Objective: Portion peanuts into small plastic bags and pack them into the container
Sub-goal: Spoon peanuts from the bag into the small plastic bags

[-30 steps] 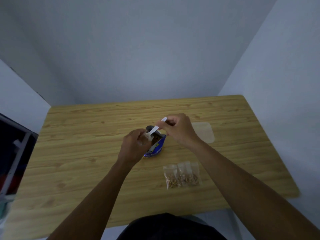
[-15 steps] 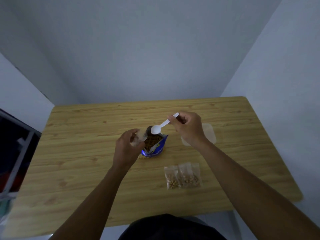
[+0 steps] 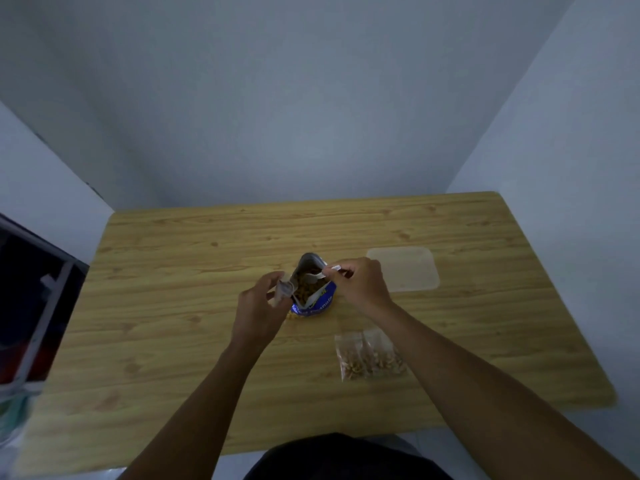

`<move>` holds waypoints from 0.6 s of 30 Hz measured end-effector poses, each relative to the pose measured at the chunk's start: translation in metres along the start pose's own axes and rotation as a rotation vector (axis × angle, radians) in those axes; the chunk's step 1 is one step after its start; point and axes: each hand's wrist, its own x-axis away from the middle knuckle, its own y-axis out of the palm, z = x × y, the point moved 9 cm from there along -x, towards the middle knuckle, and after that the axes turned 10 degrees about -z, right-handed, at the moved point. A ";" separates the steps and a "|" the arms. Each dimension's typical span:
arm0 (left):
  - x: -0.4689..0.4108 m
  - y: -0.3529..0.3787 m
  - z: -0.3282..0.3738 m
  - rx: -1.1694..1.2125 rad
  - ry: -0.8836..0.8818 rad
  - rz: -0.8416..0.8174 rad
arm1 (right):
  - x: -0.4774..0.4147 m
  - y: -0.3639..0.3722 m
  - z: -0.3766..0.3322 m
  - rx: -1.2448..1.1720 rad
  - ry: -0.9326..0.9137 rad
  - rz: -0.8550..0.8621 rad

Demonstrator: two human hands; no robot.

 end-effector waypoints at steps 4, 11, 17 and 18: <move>-0.002 -0.001 -0.003 0.009 -0.009 0.006 | -0.006 -0.010 0.003 0.039 0.008 0.014; -0.003 -0.001 -0.004 0.032 -0.011 -0.011 | -0.004 0.009 -0.004 0.042 -0.042 -0.028; -0.004 -0.002 -0.003 0.024 0.022 -0.009 | -0.008 0.010 0.009 0.011 0.052 -0.033; -0.003 -0.002 -0.003 0.022 0.024 -0.012 | -0.007 0.013 0.011 0.012 0.054 -0.037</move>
